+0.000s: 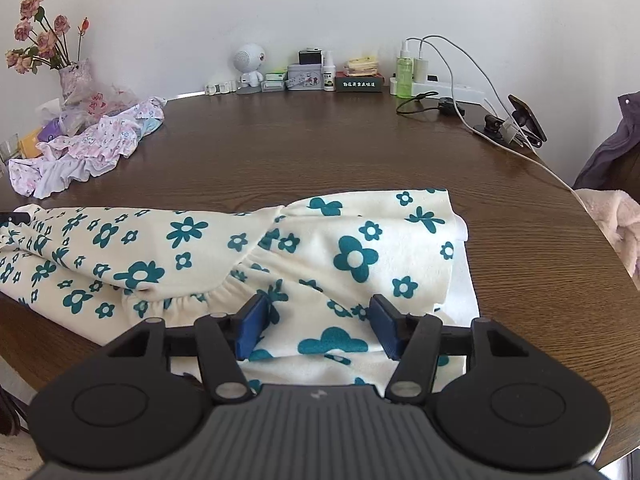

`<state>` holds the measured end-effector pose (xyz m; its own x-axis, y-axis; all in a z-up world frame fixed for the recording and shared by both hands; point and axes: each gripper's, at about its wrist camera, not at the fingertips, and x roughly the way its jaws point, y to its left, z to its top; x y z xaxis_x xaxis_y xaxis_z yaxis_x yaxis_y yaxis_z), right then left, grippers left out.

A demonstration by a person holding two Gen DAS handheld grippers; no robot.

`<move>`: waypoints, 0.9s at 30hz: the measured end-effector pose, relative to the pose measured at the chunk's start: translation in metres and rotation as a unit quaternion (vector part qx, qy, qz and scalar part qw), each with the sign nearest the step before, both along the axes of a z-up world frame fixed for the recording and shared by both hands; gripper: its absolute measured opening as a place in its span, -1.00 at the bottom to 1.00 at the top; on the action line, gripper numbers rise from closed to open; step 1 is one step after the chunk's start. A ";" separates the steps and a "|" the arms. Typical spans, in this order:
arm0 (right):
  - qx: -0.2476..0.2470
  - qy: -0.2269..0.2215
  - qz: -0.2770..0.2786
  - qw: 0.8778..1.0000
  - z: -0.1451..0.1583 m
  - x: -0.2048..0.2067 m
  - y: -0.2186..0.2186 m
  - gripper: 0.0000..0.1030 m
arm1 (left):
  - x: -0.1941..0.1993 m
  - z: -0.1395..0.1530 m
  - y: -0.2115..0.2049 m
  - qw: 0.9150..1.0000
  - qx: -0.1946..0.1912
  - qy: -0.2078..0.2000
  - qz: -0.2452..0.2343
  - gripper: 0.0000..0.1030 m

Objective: Fold clothes

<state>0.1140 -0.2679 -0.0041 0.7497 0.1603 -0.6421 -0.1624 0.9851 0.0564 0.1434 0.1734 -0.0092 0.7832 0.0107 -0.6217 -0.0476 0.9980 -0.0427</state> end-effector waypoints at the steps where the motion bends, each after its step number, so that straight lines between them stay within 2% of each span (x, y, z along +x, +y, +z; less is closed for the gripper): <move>1: -0.001 -0.001 0.001 1.000 0.000 0.002 0.003 0.13 | 0.002 0.000 0.000 1.000 0.005 -0.001 0.002 -0.61; 3: -0.003 -0.003 0.002 1.000 -0.001 0.007 0.009 0.15 | 0.006 -0.001 0.001 1.000 0.015 -0.007 0.009 -0.61; 8: -0.009 -0.010 0.015 1.000 0.000 0.007 0.012 0.15 | -0.003 0.008 0.003 1.000 0.005 -0.014 0.022 -0.54; 12: 0.021 -0.027 0.002 0.999 0.012 -0.003 0.004 0.10 | -0.024 0.026 -0.018 0.998 0.001 -0.058 -0.008 -0.32; 14: 0.032 -0.036 0.016 0.999 0.016 -0.005 0.012 0.05 | -0.027 0.029 -0.031 0.998 -0.008 -0.059 -0.029 -0.32; 16: 0.029 -0.039 0.042 0.998 0.016 -0.007 0.024 0.03 | -0.026 0.026 -0.045 0.998 -0.001 -0.043 -0.041 -0.32; 19: -0.007 -0.037 0.068 0.997 0.009 -0.010 0.038 -0.03 | -0.025 0.011 -0.049 0.999 0.016 -0.022 -0.021 -0.37; 23: -0.024 -0.035 0.055 0.998 -0.002 -0.016 0.020 -0.04 | -0.031 -0.005 -0.035 1.000 -0.014 -0.024 -0.002 -0.51; 27: 0.003 -0.028 0.027 0.999 -0.003 -0.017 -0.005 -0.07 | -0.031 -0.006 -0.030 0.999 -0.031 -0.027 0.009 -0.52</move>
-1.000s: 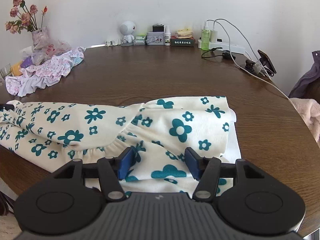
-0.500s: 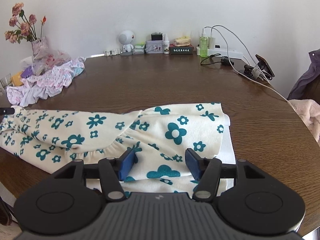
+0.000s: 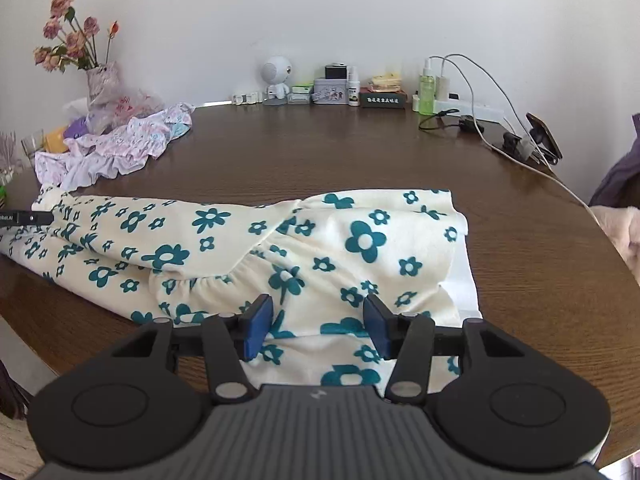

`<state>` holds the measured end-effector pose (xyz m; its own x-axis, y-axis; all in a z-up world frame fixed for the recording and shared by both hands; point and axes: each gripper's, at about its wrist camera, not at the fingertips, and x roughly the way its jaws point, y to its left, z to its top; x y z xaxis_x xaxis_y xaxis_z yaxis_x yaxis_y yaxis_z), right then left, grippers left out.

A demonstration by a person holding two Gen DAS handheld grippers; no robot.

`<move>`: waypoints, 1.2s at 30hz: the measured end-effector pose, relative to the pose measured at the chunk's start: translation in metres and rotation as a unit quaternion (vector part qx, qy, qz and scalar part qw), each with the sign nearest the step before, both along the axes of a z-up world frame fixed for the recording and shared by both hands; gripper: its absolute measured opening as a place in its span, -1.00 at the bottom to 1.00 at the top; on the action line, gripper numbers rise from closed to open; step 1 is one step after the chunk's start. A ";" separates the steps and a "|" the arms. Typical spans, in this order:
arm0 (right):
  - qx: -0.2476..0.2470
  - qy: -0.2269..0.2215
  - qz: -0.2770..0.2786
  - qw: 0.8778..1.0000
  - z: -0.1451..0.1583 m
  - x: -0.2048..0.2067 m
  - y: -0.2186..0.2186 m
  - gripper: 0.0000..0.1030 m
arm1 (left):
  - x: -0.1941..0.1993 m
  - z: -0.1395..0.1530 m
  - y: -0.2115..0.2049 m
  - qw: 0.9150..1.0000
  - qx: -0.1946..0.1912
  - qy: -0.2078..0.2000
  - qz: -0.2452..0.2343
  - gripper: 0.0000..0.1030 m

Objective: Fold clothes

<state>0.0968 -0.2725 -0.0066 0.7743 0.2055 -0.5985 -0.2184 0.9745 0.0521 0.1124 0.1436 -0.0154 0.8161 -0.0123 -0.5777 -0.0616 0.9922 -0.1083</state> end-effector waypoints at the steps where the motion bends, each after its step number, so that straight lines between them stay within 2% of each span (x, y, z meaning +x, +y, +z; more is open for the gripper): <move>1: -0.010 -0.003 -0.005 1.000 -0.002 -0.001 -0.001 -0.07 | 0.000 0.000 0.000 1.000 0.000 -0.001 0.001 -0.52; 4: -0.006 -0.014 -0.006 1.000 -0.007 -0.003 -0.006 -0.02 | 0.000 0.000 -0.002 1.000 0.008 -0.004 0.003 -0.52; 10: -0.027 -0.017 0.021 0.999 -0.006 0.004 -0.013 -0.02 | 0.000 -0.001 0.000 1.000 0.004 -0.005 0.000 -0.52; 14: 0.020 0.002 0.049 0.999 0.009 0.004 -0.023 -0.01 | 0.000 0.000 -0.004 1.000 0.017 -0.004 -0.002 -0.52; 15: 0.024 0.007 0.071 0.997 0.015 0.001 -0.025 0.07 | 0.001 0.000 -0.003 1.000 0.016 -0.004 -0.002 -0.53; 16: 0.012 0.011 0.095 0.995 0.020 -0.002 -0.022 0.28 | 0.001 0.000 -0.003 1.000 0.015 -0.003 -0.002 -0.52; 18: -0.062 -0.006 0.145 0.987 0.026 -0.010 -0.008 0.50 | 0.002 0.000 -0.003 1.000 0.015 -0.002 -0.004 -0.53; 20: -0.125 -0.016 0.197 0.972 0.029 -0.011 0.006 0.52 | 0.003 0.001 -0.004 1.000 0.018 0.002 -0.007 -0.53; 22: -0.146 0.006 0.255 0.956 0.033 -0.002 0.015 0.51 | 0.004 0.002 -0.003 1.000 0.018 0.006 -0.010 -0.53; 24: -0.172 0.032 0.292 0.940 0.032 0.010 0.021 0.44 | 0.006 0.003 -0.002 1.000 0.015 0.011 -0.013 -0.53; 25: -0.187 0.046 0.303 0.933 0.030 0.017 0.022 0.33 | 0.006 0.003 -0.002 1.000 0.016 0.012 -0.015 -0.53; 27: -0.200 0.079 0.317 0.924 0.026 0.032 0.016 0.21 | 0.006 0.003 -0.001 1.000 0.014 0.013 -0.016 -0.53; 29: -0.177 0.107 0.332 0.920 0.027 0.041 0.002 -0.08 | 0.006 0.003 0.000 1.000 0.011 0.015 -0.015 -0.52; 31: -0.187 0.115 0.342 0.914 0.029 0.043 -0.007 -0.47 | 0.007 0.004 0.000 1.000 0.011 0.016 -0.015 -0.52; 32: -0.191 0.119 0.346 0.911 0.029 0.043 -0.011 -0.59 | 0.007 0.004 0.000 1.000 0.011 0.017 -0.015 -0.52; 34: -0.199 0.128 0.342 0.909 0.030 0.045 -0.024 -0.73 | 0.007 0.004 0.000 1.000 0.011 0.016 -0.016 -0.52; 36: -0.190 0.132 0.328 0.916 0.030 0.048 -0.035 -0.75 | 0.007 0.003 0.000 1.000 0.011 0.015 -0.015 -0.52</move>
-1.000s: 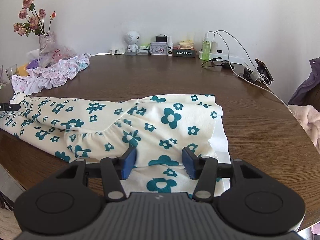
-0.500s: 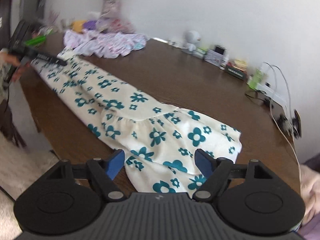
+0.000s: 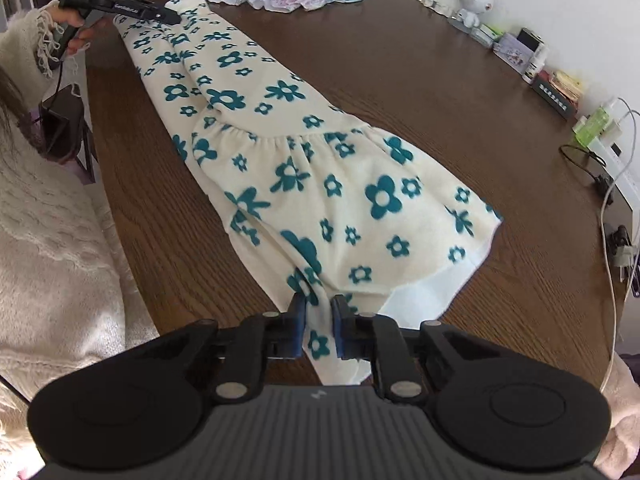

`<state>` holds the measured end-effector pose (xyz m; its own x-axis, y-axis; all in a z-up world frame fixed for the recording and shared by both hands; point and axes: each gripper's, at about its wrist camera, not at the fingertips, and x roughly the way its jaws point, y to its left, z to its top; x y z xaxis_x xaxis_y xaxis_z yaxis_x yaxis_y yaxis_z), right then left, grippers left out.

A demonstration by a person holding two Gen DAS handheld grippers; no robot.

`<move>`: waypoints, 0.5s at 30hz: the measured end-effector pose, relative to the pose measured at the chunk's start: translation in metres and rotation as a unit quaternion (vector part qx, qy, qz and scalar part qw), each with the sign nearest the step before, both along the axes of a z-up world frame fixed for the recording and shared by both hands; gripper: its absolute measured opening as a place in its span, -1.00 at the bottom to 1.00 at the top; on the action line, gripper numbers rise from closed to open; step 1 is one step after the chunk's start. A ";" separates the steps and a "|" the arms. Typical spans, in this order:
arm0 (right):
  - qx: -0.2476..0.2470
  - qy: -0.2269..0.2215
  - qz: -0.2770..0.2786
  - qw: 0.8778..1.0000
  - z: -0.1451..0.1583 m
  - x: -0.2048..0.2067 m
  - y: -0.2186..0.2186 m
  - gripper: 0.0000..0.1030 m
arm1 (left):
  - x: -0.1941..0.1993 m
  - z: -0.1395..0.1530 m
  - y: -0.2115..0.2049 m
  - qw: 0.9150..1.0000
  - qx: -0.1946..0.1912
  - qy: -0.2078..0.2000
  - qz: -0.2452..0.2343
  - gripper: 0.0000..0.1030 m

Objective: Fold clothes

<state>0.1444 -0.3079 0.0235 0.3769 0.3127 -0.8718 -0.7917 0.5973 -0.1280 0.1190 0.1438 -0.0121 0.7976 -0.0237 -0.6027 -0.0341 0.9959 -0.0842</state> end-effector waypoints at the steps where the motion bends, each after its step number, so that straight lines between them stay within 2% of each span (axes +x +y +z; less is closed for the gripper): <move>1: 0.006 0.001 -0.008 1.000 0.000 0.000 -0.004 -0.75 | 0.000 0.000 0.000 1.000 0.001 0.000 0.000 -0.52; 5: 0.023 -0.001 -0.025 0.999 0.001 -0.006 -0.007 -0.76 | 0.000 0.000 -0.002 1.000 0.007 0.000 -0.004 -0.52; 8: 0.074 0.005 -0.035 0.997 0.014 -0.009 -0.010 -0.70 | 0.000 0.001 -0.001 1.000 0.009 0.003 -0.009 -0.52; 9: 0.094 0.000 -0.032 0.995 0.021 -0.008 -0.010 -0.62 | 0.001 0.002 -0.001 1.000 0.009 0.005 -0.010 -0.52; 11: 0.131 -0.011 -0.025 0.991 0.034 -0.004 -0.007 -0.22 | 0.001 0.002 -0.001 1.000 0.010 0.007 -0.013 -0.52; 13: 0.124 -0.033 -0.006 0.992 0.044 0.008 0.006 0.34 | 0.001 0.002 -0.001 1.000 0.011 0.006 -0.014 -0.52; 15: 0.086 -0.038 0.020 0.995 0.044 0.030 0.024 0.60 | 0.001 0.002 -0.001 1.000 0.008 0.005 -0.014 -0.52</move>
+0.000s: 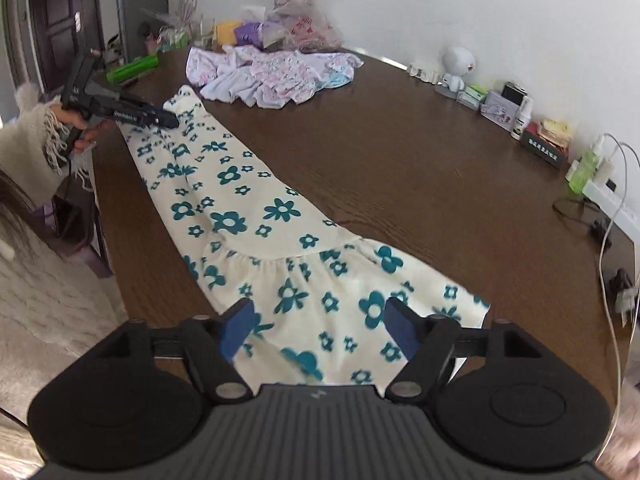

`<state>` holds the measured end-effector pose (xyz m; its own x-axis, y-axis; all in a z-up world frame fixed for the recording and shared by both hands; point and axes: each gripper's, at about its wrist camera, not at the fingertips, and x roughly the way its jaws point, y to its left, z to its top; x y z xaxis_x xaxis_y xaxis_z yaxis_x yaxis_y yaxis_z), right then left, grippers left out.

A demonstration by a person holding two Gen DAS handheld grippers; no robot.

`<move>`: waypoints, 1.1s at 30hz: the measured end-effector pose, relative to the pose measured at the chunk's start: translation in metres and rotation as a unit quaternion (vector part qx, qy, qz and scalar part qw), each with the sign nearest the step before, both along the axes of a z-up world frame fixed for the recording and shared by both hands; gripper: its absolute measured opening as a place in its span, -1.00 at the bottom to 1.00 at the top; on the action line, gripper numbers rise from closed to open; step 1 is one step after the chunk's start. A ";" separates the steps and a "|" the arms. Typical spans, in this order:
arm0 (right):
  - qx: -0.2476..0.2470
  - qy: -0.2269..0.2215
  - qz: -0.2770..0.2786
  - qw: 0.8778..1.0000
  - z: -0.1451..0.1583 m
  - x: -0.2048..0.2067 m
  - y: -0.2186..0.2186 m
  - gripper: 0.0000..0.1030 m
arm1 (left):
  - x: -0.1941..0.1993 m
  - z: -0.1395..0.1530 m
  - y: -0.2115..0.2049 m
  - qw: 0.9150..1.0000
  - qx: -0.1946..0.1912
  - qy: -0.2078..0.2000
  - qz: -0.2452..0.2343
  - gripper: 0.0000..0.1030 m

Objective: Fold clothes

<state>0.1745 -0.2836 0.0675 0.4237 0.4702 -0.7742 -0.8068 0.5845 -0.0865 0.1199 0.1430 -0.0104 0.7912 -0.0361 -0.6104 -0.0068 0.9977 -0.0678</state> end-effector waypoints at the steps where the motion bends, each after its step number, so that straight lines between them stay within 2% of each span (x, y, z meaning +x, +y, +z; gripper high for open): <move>1: -0.021 0.000 0.013 1.000 -0.001 0.012 0.009 0.65 | 0.000 0.000 0.000 1.000 -0.001 -0.001 0.000 -0.52; 5: -0.088 0.016 0.066 0.994 -0.011 0.057 0.041 0.76 | 0.001 0.001 -0.001 1.000 0.002 0.002 0.000 -0.52; 7: -0.107 0.038 0.081 0.990 -0.019 0.072 0.047 0.85 | 0.001 0.001 -0.002 1.000 0.004 0.004 0.003 -0.52; 9: -0.126 0.069 0.087 0.986 -0.031 0.085 0.048 0.84 | 0.002 0.001 -0.003 1.000 0.004 0.004 0.007 -0.52; 10: -0.130 0.085 0.089 0.984 -0.037 0.086 0.046 0.66 | 0.001 0.000 -0.003 1.000 0.003 0.002 0.009 -0.52; 12: -0.121 0.102 0.089 0.983 -0.041 0.086 0.038 0.46 | 0.000 -0.001 -0.004 1.000 0.002 -0.001 0.014 -0.52; 13: -0.114 0.103 0.088 0.984 -0.040 0.084 0.033 0.12 | -0.001 -0.001 -0.004 1.000 0.002 -0.003 0.016 -0.52; 16: -0.127 0.076 0.091 0.985 -0.037 0.069 0.025 -0.53 | -0.001 -0.002 -0.005 1.000 0.003 -0.006 0.021 -0.52; 20: -0.146 0.057 0.084 0.984 -0.035 0.055 0.013 -0.85 | -0.002 -0.001 -0.004 1.000 0.000 -0.006 0.022 -0.52; 24: -0.145 0.068 0.051 0.986 -0.035 0.054 -0.002 -0.86 | -0.002 -0.002 -0.005 1.000 0.003 -0.009 0.020 -0.52; 27: -0.141 0.070 0.032 0.987 -0.024 0.048 -0.011 -0.78 | -0.003 -0.002 -0.005 1.000 0.005 -0.011 0.019 -0.52; 29: -0.120 0.064 0.022 0.991 -0.012 0.041 -0.014 -0.44 | -0.003 -0.002 -0.006 1.000 0.007 -0.011 0.017 -0.52; 30: -0.106 0.061 0.025 0.992 -0.006 0.035 -0.012 0.13 | -0.003 -0.002 -0.006 1.000 0.007 -0.011 0.017 -0.52; 31: -0.093 0.056 0.031 0.994 0.001 0.029 -0.010 0.61 | -0.003 -0.002 -0.005 1.000 0.006 -0.011 0.016 -0.53; 33: -0.073 0.042 0.068 0.994 0.008 0.014 0.001 0.87 | -0.003 -0.002 -0.005 1.000 0.006 -0.011 0.016 -0.53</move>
<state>0.1887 -0.2831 0.0752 0.2959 0.3982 -0.8682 -0.8850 0.4564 -0.0923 0.1174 0.1375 -0.0125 0.8046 -0.0028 -0.5938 -0.0375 0.9978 -0.0555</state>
